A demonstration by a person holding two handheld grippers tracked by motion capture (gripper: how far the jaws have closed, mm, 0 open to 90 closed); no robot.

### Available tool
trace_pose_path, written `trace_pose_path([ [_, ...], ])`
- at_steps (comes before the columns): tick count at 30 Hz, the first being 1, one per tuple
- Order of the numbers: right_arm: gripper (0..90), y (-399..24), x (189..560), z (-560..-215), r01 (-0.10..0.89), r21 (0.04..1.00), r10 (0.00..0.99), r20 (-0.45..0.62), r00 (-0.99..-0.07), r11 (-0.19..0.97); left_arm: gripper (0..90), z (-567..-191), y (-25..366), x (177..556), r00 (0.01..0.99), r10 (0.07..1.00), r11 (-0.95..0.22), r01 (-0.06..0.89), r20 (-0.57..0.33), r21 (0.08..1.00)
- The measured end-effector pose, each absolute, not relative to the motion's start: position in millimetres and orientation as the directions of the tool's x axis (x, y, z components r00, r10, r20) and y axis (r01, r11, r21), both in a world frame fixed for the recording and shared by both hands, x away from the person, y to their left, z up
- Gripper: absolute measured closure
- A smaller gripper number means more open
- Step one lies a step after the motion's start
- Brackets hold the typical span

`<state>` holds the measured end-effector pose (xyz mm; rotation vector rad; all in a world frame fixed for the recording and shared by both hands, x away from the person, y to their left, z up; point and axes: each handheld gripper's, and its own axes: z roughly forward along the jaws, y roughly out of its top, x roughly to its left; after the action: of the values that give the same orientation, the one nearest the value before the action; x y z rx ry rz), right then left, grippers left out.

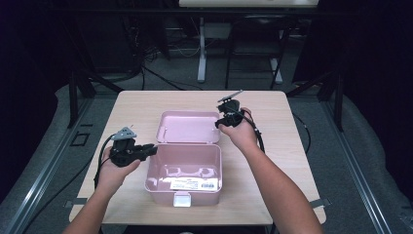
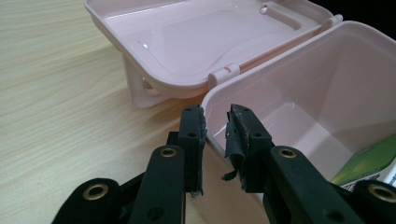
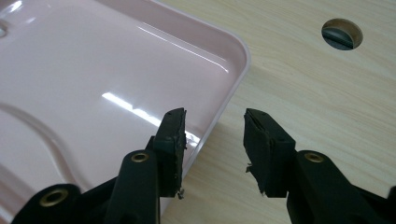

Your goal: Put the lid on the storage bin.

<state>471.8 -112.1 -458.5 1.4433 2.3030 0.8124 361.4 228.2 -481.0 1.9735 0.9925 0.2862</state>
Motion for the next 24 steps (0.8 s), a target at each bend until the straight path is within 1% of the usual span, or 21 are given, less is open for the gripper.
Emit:
trace_pose_path([
  [4,61.6,-111,478,-462,0.737,0.605,0.909,0.051,-0.413,0.301,74.8,-481,229,362,0.655,0.736,-0.291,0.535,-0.172,0.793],
  [9,65.5,-108,486,-467,0.771,0.588,0.929,0.089,-0.36,0.243,74.9,-481,229,362,0.655,0.735,-0.29,0.536,-0.174,0.793],
  [22,67.0,-104,496,-475,0.78,0.595,0.941,0.111,-0.319,0.195,74.9,-481,229,362,0.655,0.734,-0.287,0.539,-0.18,0.792],
  [24,68.4,-103,498,-478,0.782,0.594,0.943,0.11,-0.313,0.19,74.9,-481,229,362,0.655,0.734,-0.286,0.539,-0.181,0.792],
])
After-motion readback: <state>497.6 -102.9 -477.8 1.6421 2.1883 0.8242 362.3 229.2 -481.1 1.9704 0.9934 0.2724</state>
